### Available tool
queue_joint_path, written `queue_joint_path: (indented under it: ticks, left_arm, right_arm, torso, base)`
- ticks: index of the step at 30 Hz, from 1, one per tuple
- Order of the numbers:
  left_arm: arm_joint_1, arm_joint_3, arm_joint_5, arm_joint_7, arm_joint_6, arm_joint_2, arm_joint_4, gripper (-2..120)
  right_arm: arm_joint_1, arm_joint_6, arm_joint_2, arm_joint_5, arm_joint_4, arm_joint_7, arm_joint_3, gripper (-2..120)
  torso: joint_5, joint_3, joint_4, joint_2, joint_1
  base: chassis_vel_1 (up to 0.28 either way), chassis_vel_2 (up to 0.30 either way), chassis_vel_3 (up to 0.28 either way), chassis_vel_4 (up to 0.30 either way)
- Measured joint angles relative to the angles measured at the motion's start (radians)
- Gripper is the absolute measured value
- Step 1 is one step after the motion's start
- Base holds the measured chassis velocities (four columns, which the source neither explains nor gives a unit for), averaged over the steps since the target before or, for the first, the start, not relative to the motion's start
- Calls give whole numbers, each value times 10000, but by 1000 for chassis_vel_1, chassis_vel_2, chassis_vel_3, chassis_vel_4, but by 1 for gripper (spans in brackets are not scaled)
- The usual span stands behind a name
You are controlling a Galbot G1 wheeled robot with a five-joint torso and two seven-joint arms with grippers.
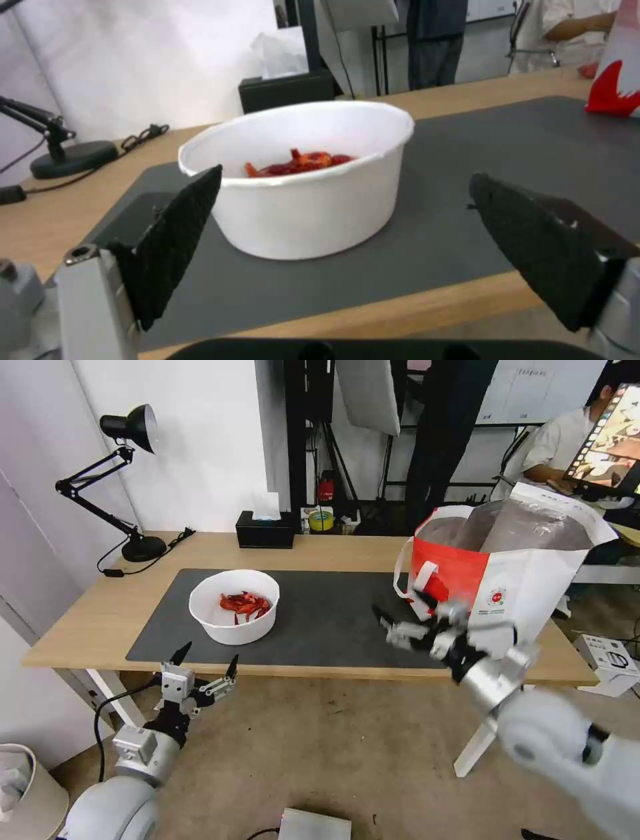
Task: Pick up the trash from the table and place it into the takeout bag.
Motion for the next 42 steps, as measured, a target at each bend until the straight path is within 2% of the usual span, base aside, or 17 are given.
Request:
queue_joint_path:
  ticks: [1,4,9,17,27,30,33,34,35,37,41,42]
  left_arm:
    - [0,0,0,0,0,0,0,100]
    - [198,-154,9,0,-2,-51,-46,100]
    - [302,-263,4,-2,-10,-72,-101,100]
    - [237,-319,-80,-12,-11,-29,-104,100]
    - [30,-374,-361,-29,-11,144,22,100]
    - [-233,-401,-783,-160,117,430,59,100]
    - [-1276,-418,-2254,-473,680,1443,441,100]
    - [-1276,-418,-2254,-473,680,1443,441,100]
    - [-1558,-438,-2694,-591,843,1724,585,100]
    - [-2329,-478,-3868,-1069,1222,2546,1049,100]
    - [-2980,-300,-4312,-1333,1351,3015,1431,100]
    - [-3890,33,-5004,-1575,1569,3517,1873,100]
  right_arm:
    - [0,0,0,0,0,0,0,100]
    - [-1165,293,606,-1096,-224,565,294,100]
    - [-1976,597,930,-1558,-447,713,735,100]
    - [-2750,828,957,-1579,-557,569,1323,100]
    - [-2862,840,928,-1593,-554,536,1369,100]
    - [-2850,840,925,-1590,-553,534,1369,100]
    - [-2835,839,922,-1583,-550,530,1365,100]
    - [-2835,839,922,-1583,-550,530,1365,100]
    - [-2833,838,921,-1580,-549,530,1363,100]
    - [-2823,831,919,-1574,-549,528,1360,100]
    - [-2818,827,918,-1571,-547,526,1357,100]
    - [-2814,821,917,-1567,-544,525,1354,100]
  torso:
    - [0,0,0,0,0]
    - [-1,0,-1,0,0]
    - [-1,0,-1,0,0]
    - [0,1,-1,0,0]
    - [-1,2,0,0,1]
    - [-2,1,2,0,1]
    - [-1,2,0,0,1]
    - [-1,2,0,0,1]
    - [-1,2,-3,-1,1]
    - [0,3,1,-1,3]
    - [0,3,1,0,2]
    - [-3,3,0,-1,2]
  base:
    - [0,0,0,0]
    - [0,0,0,0]
    - [0,0,0,0]
    - [0,0,0,0]
    - [0,0,0,0]
    - [0,0,0,0]
    - [0,0,0,0]
    - [0,0,0,0]
    - [0,0,0,0]
    - [0,0,0,0]
    - [0,0,0,0]
    - [0,0,0,0]
